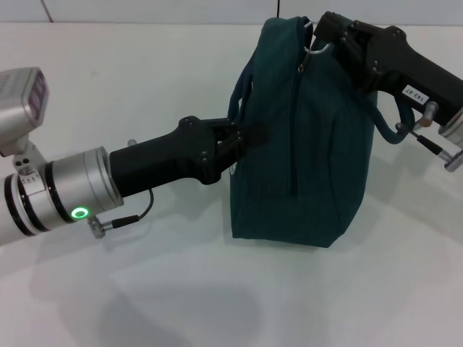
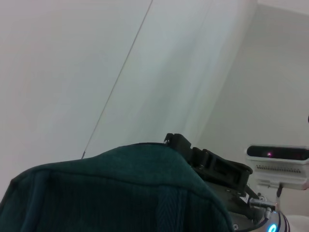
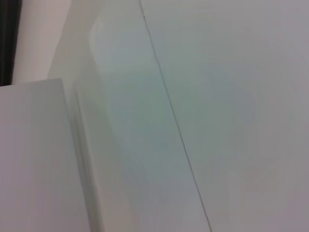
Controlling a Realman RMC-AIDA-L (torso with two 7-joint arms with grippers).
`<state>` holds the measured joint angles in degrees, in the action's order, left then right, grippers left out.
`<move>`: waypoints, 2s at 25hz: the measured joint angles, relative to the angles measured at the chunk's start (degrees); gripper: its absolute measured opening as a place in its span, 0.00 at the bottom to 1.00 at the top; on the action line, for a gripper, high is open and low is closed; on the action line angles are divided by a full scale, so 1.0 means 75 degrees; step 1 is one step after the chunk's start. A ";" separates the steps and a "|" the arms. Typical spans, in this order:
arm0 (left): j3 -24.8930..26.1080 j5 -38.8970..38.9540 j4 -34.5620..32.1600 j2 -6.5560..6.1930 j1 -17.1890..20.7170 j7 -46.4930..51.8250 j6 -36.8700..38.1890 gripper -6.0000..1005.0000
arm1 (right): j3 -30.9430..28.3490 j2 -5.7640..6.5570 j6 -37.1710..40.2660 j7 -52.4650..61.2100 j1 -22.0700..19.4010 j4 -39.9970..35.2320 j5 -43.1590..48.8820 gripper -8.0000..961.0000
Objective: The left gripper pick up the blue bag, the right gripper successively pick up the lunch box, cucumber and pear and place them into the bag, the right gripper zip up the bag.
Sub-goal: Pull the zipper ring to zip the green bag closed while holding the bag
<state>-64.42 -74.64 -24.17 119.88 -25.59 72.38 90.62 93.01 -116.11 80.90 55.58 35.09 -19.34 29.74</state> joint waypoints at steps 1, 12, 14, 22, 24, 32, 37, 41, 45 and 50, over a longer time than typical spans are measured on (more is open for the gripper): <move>0.0000 0.0001 0.0000 0.0000 0.0001 -0.0007 0.0001 0.07 | 0.0003 0.0001 -0.0008 0.0088 0.0008 0.0000 0.0002 0.02; 0.0019 0.0015 0.0215 -0.0004 0.0004 -0.0365 -0.0040 0.07 | 0.0083 0.0005 0.0673 0.0238 -0.0001 -0.0067 0.0007 0.02; 0.0018 0.0028 0.0223 -0.0006 0.0001 -0.0445 -0.0042 0.07 | 0.0068 0.0010 0.0794 0.0261 -0.0011 -0.0072 0.0006 0.02; 0.0009 -0.0003 0.0293 -0.0021 0.0015 -0.0742 -0.0045 0.06 | 0.0062 0.0014 0.0909 0.0344 -0.0024 -0.0079 -0.0006 0.02; 0.0001 -0.0044 0.0293 -0.0028 0.0043 -0.0903 0.0007 0.06 | 0.0057 0.0019 0.0905 0.0345 -0.0019 -0.0080 -0.0022 0.02; -0.0009 -0.0323 0.0262 -0.0035 0.0066 -0.1287 0.0347 0.07 | 0.0047 0.0026 0.0851 0.0347 0.0027 -0.0049 -0.0085 0.02; -0.0012 -0.0432 0.0230 -0.0041 0.0039 -0.1330 0.0482 0.07 | 0.0043 0.0025 0.0774 0.0347 0.0041 -0.0035 -0.0089 0.02; -0.0012 -0.0511 0.0223 -0.0047 0.0018 -0.1496 0.0605 0.07 | 0.0044 0.0029 0.0657 0.0351 0.0060 -0.0020 -0.0089 0.02; -0.0012 -0.0524 0.0221 -0.0047 0.0015 -0.1594 0.0649 0.07 | 0.0044 0.0033 0.0519 0.0451 0.0072 -0.0016 -0.0089 0.02; -0.0012 -0.0530 0.0255 -0.0038 0.0045 -0.1945 0.0819 0.07 | 0.0052 0.0037 0.0160 0.0666 0.0099 -0.0012 -0.0090 0.02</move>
<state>-64.51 -78.61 -22.26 119.59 -25.26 57.79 96.76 93.40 -115.83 82.10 60.57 35.84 -19.43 29.06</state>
